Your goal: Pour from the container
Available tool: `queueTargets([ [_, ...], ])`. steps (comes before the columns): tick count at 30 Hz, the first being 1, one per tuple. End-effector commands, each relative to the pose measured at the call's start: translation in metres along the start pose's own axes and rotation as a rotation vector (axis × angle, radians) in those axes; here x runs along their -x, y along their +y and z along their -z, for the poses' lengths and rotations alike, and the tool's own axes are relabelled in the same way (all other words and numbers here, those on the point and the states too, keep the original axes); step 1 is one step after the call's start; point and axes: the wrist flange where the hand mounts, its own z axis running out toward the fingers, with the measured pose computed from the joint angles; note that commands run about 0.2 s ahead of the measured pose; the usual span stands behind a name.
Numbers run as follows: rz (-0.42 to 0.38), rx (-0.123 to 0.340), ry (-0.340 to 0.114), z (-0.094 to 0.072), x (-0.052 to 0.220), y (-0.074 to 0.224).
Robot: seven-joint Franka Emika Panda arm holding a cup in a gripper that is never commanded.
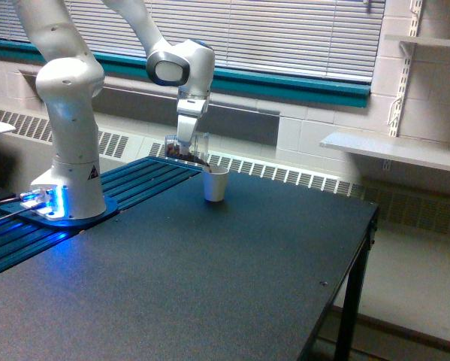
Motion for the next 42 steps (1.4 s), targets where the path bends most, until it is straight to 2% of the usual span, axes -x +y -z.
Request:
queueTargets([
  [1, 0.034, 0.035, -0.018, -0.009, -0.001, 0.005],
  [42, 0.080, 0.059, -0.061, -0.007, -0.011, -0.005],
])
